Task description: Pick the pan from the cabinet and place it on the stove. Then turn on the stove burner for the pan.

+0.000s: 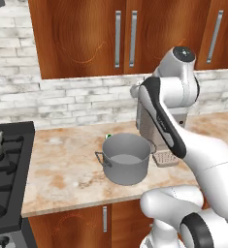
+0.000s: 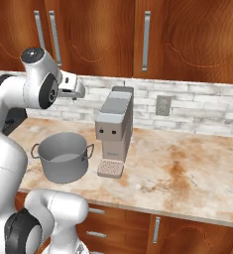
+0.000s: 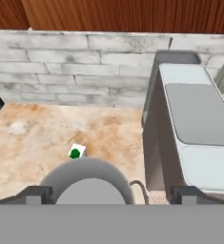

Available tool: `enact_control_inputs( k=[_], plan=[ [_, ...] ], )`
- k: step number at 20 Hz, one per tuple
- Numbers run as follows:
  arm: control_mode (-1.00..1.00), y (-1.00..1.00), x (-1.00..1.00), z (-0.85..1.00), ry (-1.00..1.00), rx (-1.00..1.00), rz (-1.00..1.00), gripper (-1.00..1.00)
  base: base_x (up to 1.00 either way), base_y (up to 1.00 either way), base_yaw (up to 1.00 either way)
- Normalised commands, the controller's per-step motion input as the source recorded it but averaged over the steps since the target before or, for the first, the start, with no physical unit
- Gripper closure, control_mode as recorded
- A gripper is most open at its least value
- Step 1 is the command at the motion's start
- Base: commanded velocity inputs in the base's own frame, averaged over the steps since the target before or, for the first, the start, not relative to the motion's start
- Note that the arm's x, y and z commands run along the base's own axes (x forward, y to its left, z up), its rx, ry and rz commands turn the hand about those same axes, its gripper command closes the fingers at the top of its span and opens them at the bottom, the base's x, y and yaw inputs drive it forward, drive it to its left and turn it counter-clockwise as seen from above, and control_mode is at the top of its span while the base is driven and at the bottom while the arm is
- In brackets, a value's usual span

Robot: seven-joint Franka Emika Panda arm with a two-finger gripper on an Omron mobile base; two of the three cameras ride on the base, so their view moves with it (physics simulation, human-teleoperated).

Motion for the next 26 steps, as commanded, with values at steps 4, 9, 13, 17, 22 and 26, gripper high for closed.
enact_control_inputs(
  k=[4, 9, 13, 17, 22, 26],
  plan=[
    [-1.00, 0.20, 0.32, 0.61, -0.15, 0.00, 0.00, -1.00, 0.00, 0.00, 0.00],
    [-1.00, 0.24, 0.38, 0.41, -0.18, 0.00, 0.00, -1.00, 0.00, 0.00, 0.00],
    [-1.00, 0.21, 0.40, 0.23, -0.23, 0.03, 0.00, -1.00, 0.00, 0.00, 0.00],
    [-1.00, 0.14, 0.41, 0.41, -0.18, 0.03, 0.00, -1.00, 0.00, 0.00, 0.00],
    [-1.00, 0.10, 0.44, 0.48, -0.09, 0.01, 0.00, -1.00, 0.00, 0.00, 0.00],
    [-1.00, 0.08, 0.30, 0.29, -0.06, 0.00, 0.00, -1.00, 0.00, 0.00, 0.00]
  ],
)
